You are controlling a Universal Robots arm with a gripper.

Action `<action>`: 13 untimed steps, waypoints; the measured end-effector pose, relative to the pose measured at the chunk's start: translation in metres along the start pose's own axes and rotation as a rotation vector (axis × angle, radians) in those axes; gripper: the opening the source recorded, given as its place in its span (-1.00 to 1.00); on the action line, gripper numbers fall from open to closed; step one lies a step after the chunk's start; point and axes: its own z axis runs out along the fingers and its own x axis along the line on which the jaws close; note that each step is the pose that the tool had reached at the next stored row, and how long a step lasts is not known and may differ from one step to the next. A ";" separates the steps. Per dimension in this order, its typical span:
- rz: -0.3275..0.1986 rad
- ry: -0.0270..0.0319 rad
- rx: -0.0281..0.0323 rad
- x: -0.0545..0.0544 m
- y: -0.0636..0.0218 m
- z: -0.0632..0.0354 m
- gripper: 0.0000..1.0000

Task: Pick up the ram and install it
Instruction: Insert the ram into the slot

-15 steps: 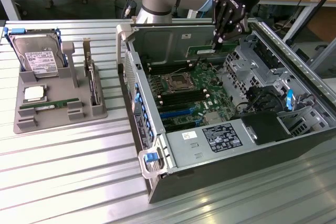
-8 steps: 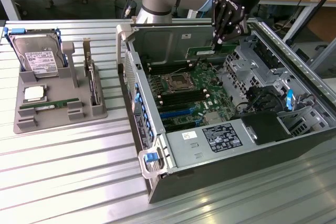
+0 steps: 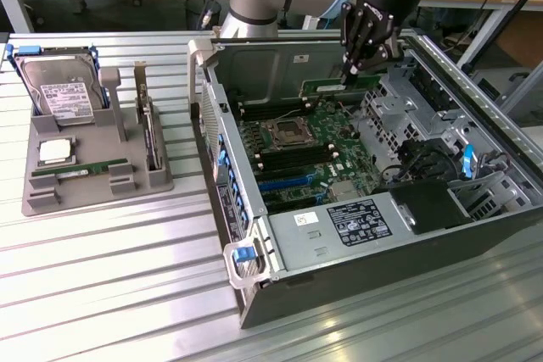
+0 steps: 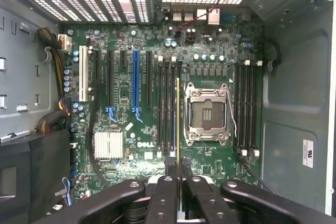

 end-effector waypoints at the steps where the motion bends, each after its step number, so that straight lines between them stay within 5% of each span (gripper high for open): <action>1: 0.000 0.0000 0.0000 0.000 0.0000 0.0009 -0.75; 13: 0.000 0.0001 0.0000 0.001 -0.0004 0.0081 -0.75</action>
